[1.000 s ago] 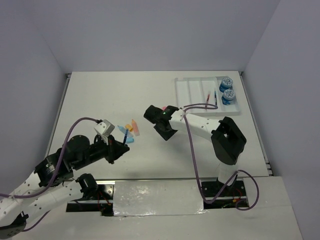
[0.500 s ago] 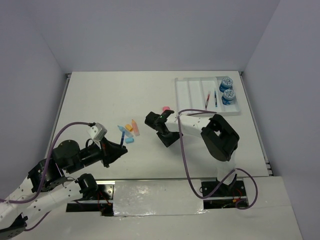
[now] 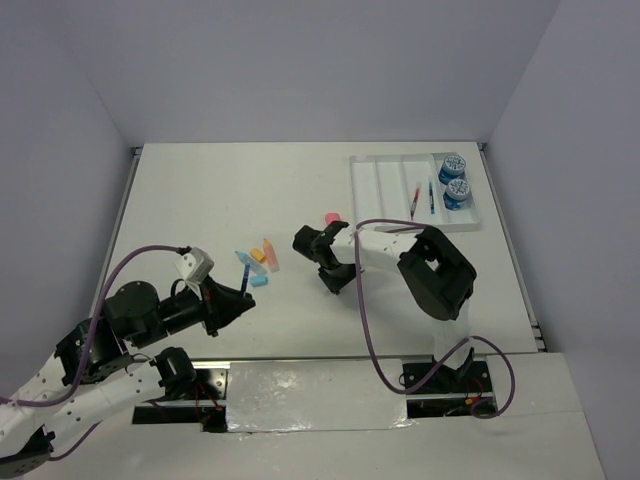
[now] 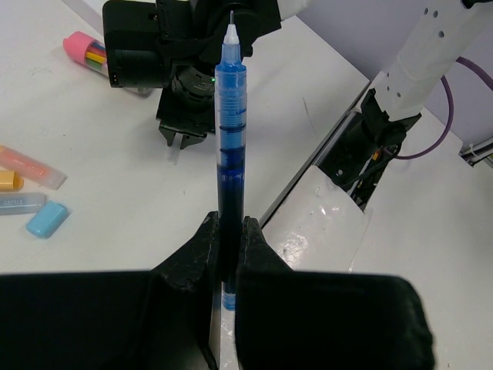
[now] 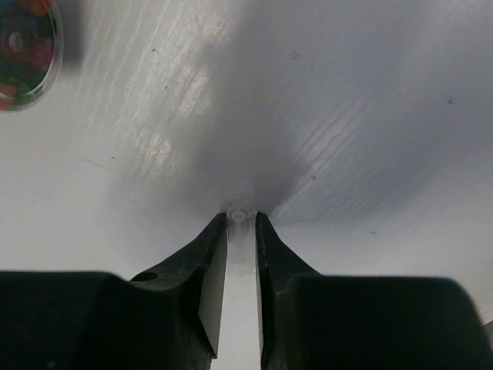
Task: Sort the stationery into containers
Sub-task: Pick up the pen cap from the center of the board, then close the pen cap on the pen.
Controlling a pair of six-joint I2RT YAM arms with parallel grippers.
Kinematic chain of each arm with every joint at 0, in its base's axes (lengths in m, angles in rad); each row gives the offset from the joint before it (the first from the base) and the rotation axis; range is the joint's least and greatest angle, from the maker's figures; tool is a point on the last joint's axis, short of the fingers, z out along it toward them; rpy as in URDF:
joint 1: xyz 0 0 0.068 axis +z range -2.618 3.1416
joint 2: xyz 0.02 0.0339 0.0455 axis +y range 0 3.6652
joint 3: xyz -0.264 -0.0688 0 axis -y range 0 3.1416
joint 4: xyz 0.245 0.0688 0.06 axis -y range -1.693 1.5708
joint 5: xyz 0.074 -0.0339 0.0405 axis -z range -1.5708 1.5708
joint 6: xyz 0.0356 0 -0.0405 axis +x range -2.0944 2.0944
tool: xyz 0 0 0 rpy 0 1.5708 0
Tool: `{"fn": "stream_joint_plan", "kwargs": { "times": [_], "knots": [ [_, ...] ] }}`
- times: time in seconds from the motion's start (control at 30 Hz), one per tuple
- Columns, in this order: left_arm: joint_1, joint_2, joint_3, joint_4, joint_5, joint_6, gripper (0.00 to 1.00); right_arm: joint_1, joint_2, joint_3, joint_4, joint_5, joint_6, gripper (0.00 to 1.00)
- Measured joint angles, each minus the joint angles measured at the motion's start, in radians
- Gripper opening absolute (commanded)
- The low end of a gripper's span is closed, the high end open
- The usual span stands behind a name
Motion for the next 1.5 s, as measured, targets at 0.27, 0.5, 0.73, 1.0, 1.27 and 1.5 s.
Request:
{"fn": "stream_joint_plan", "kwargs": {
  "times": [0.27,0.5,0.73,1.0,1.27,1.5],
  "knots": [
    [-0.016,-0.003,0.0,0.0,0.0,-0.001,0.06,-0.014,-0.055,-0.083,0.137,-0.013,-0.177,0.0],
    [-0.025,-0.014,0.0,-0.001,-0.017,-0.002,0.1,-0.014,-0.122,-0.19,0.442,0.008,-0.513,0.0],
    [-0.026,0.009,0.0,0.0,-0.029,-0.009,0.01,-0.006,-0.453,-0.496,0.742,-0.008,-0.877,0.0],
    [-0.026,0.094,-0.087,0.218,0.05,-0.14,0.0,0.03,-0.989,-0.558,1.038,-0.081,-1.197,0.0],
    [-0.028,0.17,-0.266,0.704,0.249,-0.271,0.0,0.045,-1.076,-0.447,1.151,-0.176,-1.36,0.0],
    [-0.039,0.262,-0.321,0.998,0.365,-0.328,0.0,0.127,-1.118,-0.43,1.267,-0.246,-1.411,0.0]
  ]
}}
